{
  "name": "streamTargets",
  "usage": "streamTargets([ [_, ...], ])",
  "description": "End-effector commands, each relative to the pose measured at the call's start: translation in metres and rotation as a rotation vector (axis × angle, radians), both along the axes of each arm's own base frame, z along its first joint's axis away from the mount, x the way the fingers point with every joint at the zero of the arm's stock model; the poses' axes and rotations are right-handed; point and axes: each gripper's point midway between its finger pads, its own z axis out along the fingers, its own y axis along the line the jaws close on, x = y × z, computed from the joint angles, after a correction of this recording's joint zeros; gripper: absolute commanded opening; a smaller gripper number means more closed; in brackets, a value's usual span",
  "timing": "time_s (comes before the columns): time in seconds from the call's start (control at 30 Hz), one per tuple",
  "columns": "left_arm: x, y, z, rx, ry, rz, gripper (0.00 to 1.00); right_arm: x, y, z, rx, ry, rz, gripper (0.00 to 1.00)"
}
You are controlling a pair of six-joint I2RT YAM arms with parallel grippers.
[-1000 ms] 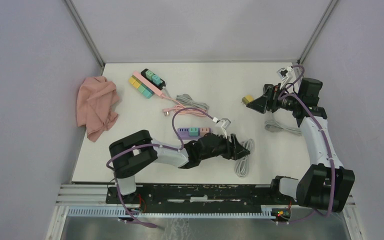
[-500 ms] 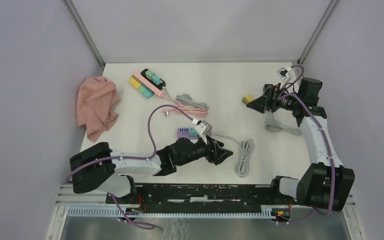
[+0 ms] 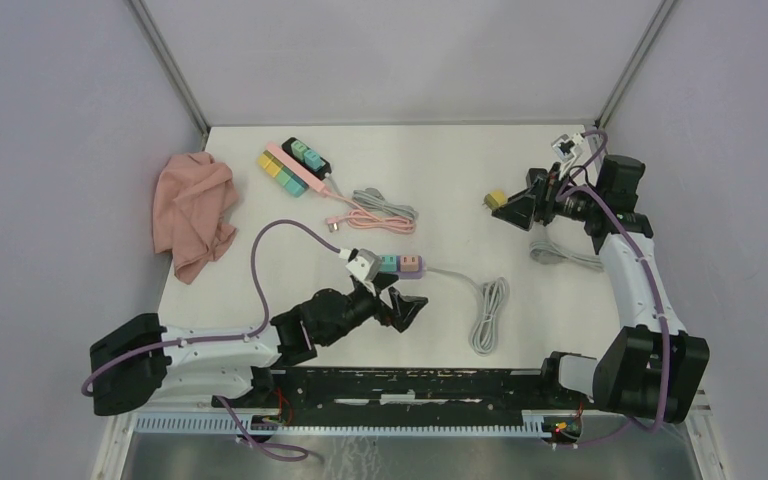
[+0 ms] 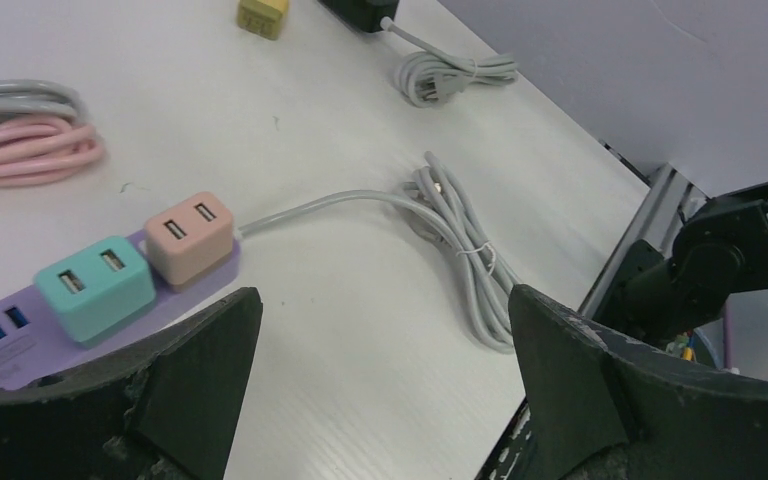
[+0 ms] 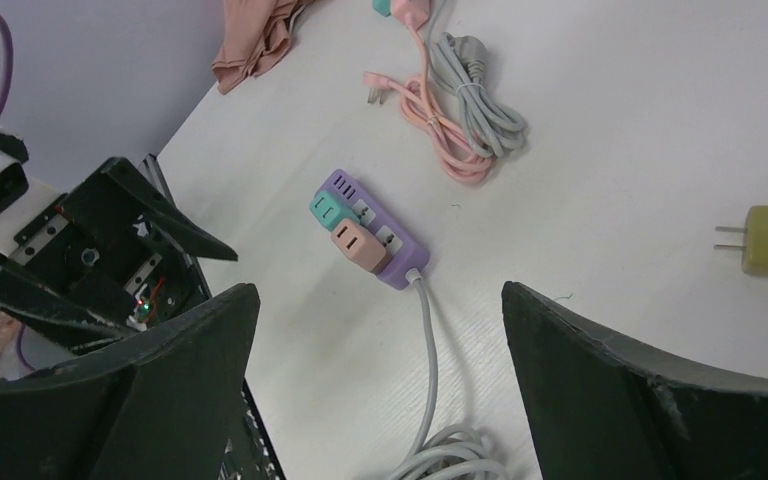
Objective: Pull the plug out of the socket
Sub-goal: Move the socket to the center of the board, then remove the plug from the socket.
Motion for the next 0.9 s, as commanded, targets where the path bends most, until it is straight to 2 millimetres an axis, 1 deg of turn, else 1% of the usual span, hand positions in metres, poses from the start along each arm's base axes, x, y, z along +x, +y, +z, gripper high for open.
streamTargets([
  [0.0, 0.018, 0.025, 0.002, 0.054, -0.063, 0.112, 0.99, -0.016, 0.011, 0.014, -0.021, -0.15, 0.127, 0.98],
  [0.1, 0.021, 0.036, 0.0, 0.112, -0.079, 0.144, 0.99, -0.031, 0.016, 0.018, -0.072, -0.213, 0.21, 0.99],
  [0.13, 0.022, 0.04, -0.003, 0.146, -0.081, 0.152, 0.99, -0.037, 0.018, 0.021, -0.08, -0.253, 0.25, 1.0],
  [0.23, 0.027, 0.049, -0.005, 0.201, -0.103, 0.182, 0.99, -0.055, 0.025, 0.026, -0.058, -0.323, 0.352, 1.0],
  [0.37, 0.03, 0.059, -0.01, 0.238, -0.108, 0.22, 0.99, -0.065, 0.032, 0.034, -0.01, -0.399, 0.435, 1.0],
  [0.4, 0.031, 0.06, -0.012, 0.24, -0.103, 0.229, 0.99, -0.069, 0.035, 0.039, -0.022, -0.44, 0.465, 1.0],
  [0.5, 0.03, 0.061, -0.018, 0.238, -0.084, 0.235, 0.99, -0.086, 0.054, 0.038, -0.047, -0.487, 0.613, 1.0],
  [0.57, 0.03, 0.062, -0.021, 0.24, -0.074, 0.238, 0.99, -0.089, 0.066, 0.032, -0.058, -0.452, 0.697, 1.0],
  [0.67, 0.03, 0.066, -0.023, 0.24, -0.067, 0.249, 0.99, -0.095, 0.083, 0.02, -0.101, -0.468, 0.83, 1.0],
  [0.7, 0.03, 0.068, -0.024, 0.241, -0.065, 0.257, 0.99, -0.094, 0.087, 0.016, -0.118, -0.465, 0.86, 1.0],
  [0.8, 0.028, 0.073, -0.026, 0.233, -0.056, 0.267, 0.99, -0.084, 0.098, 0.003, -0.215, -0.417, 0.901, 1.0],
  [0.87, 0.028, 0.078, -0.027, 0.224, -0.048, 0.279, 0.99, -0.066, 0.103, -0.013, -0.358, -0.386, 0.853, 1.0],
])
